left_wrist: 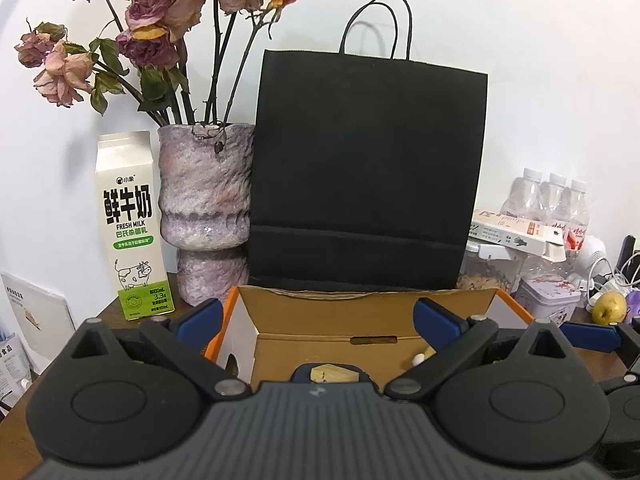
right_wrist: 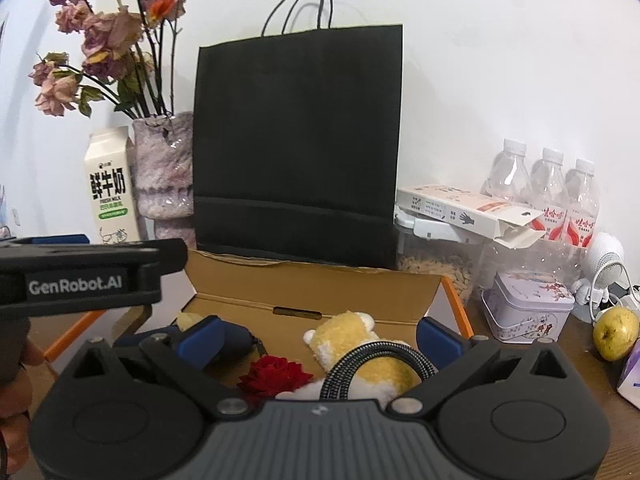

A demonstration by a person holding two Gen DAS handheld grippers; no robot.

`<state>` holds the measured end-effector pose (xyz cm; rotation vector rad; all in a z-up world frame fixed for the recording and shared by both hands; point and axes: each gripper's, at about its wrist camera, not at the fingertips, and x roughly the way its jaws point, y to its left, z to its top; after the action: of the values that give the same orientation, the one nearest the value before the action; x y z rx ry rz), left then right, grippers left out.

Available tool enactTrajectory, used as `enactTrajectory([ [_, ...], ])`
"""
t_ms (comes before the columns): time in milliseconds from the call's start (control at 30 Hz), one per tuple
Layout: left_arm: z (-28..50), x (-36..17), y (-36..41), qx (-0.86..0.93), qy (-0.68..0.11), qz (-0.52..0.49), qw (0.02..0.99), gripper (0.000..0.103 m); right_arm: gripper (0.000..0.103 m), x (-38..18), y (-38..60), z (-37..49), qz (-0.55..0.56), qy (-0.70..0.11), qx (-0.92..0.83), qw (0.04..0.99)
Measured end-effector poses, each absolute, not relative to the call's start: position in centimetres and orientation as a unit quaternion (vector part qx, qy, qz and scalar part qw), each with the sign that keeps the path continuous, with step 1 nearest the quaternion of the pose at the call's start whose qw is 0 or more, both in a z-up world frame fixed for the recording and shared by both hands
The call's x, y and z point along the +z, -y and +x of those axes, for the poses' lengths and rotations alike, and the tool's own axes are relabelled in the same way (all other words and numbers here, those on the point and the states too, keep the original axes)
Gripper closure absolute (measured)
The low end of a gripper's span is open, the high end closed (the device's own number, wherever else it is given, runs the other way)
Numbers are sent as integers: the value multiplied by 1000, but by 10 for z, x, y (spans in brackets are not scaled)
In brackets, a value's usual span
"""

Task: Organize objects
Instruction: 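Open the left tool over the box while the right tool releases the bow inside, then withdraw both tools from the box toward the white cloth and plastic bag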

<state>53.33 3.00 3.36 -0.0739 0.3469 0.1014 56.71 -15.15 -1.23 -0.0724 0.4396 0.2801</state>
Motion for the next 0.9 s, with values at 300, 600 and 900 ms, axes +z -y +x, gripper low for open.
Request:
enactTrajectory([
  [300,511,41,-38,55,-165,-44,984,0,0,1,153,544,-38,-197,146,969],
  [600,488,36,-49,56,-177,-41,982,0,0,2,157,512,-50,-184,154,970],
  [900,457,37,-57,55,-178,-42,982,0,0,-5,161,479,-62,-179,163,968],
])
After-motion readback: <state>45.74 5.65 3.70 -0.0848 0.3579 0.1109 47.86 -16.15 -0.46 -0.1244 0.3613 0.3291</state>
